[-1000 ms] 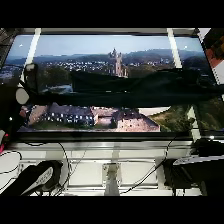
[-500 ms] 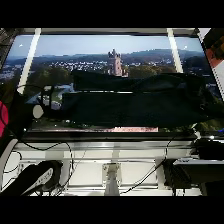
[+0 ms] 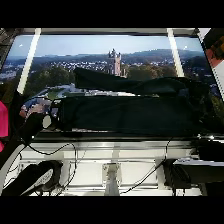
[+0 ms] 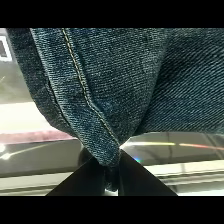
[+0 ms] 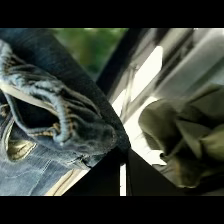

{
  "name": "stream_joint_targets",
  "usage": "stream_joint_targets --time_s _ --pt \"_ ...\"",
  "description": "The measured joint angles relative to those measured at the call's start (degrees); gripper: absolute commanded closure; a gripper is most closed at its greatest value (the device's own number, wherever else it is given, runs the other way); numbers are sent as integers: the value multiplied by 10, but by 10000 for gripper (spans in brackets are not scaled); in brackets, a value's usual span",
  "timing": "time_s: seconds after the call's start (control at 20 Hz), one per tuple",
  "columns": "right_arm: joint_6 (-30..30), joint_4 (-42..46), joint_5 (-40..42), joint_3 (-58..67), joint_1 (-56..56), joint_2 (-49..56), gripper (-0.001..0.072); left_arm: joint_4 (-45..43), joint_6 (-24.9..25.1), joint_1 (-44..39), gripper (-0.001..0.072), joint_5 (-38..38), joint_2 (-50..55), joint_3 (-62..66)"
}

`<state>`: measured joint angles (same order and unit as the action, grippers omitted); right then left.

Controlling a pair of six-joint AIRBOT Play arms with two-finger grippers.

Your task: Fold the clothes and pants, and hang the long-sleeved shirts on hangers.

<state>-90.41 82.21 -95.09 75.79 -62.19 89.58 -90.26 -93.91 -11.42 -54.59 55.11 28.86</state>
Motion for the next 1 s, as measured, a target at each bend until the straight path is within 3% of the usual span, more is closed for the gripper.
stream_joint_targets --time_s 0.6,0.65,0.7,0.75,0.8,1.0 --pt "-2 61 49 -11 -1 1 667 -83 0 -1 688 -2 0 -5" --pt "-2 61 52 -11 -1 1 634 -85 0 -1 660 -2 0 -5" --pt "-2 61 55 -10 -1 1 544 -86 1 -1 480 -1 0 -5" --pt "-3 61 62 -8 -1 1 406 -89 1 -1 290 -1 0 -5" --pt "-4 59 67 -3 -1 1 330 -94 1 -1 236 -1 0 -5" --pt "-15 30 70 61 -1 1 319 -131 0 0 236 -13 -3 16"
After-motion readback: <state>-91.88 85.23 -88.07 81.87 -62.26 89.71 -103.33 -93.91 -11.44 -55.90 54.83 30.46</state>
